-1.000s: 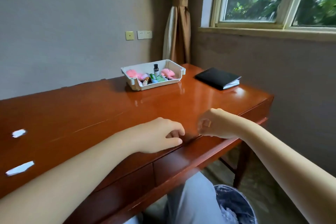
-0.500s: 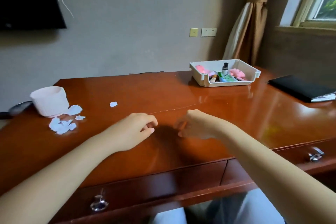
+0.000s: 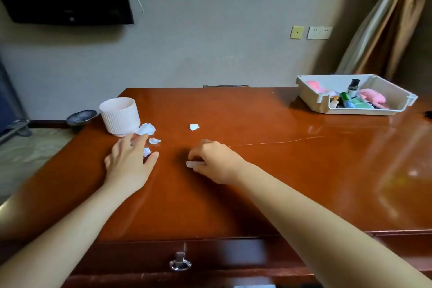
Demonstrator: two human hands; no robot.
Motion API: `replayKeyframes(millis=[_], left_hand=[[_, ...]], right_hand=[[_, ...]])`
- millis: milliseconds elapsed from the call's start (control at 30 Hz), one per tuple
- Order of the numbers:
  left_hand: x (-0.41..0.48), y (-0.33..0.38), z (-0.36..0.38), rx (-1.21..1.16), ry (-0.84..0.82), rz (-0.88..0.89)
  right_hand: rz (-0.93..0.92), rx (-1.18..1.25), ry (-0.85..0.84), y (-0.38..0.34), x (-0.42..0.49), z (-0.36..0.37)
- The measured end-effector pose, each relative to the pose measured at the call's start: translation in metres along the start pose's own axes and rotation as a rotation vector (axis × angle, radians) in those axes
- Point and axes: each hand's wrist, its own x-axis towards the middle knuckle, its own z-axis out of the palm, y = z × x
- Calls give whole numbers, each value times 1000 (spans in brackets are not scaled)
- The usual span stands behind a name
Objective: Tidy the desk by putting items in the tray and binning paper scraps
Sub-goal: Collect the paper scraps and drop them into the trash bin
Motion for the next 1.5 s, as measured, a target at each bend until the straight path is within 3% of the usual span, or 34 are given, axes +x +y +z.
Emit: replayKeyframes(millis=[133, 300, 467, 600, 800, 1000, 1500], left_hand=[[22, -6, 3, -40, -24, -88], [40, -4, 12, -17, -2, -38], [53, -3, 20, 21, 11, -33], [57, -2, 23, 48, 7, -3], [59, -4, 27, -110, 73, 87], [62, -3, 28, -169, 106, 146], [50, 6, 9, -248, 19, 169]], right_hand=[[-35, 4, 137, -1, 21, 12], [-26, 72, 276, 7, 47, 24], [124, 76, 386, 22, 76, 30], [204, 92, 376, 28, 94, 27], [107, 32, 223, 29, 100, 27], [8, 86, 371, 29, 96, 28], [-1, 62, 396, 18, 75, 29]])
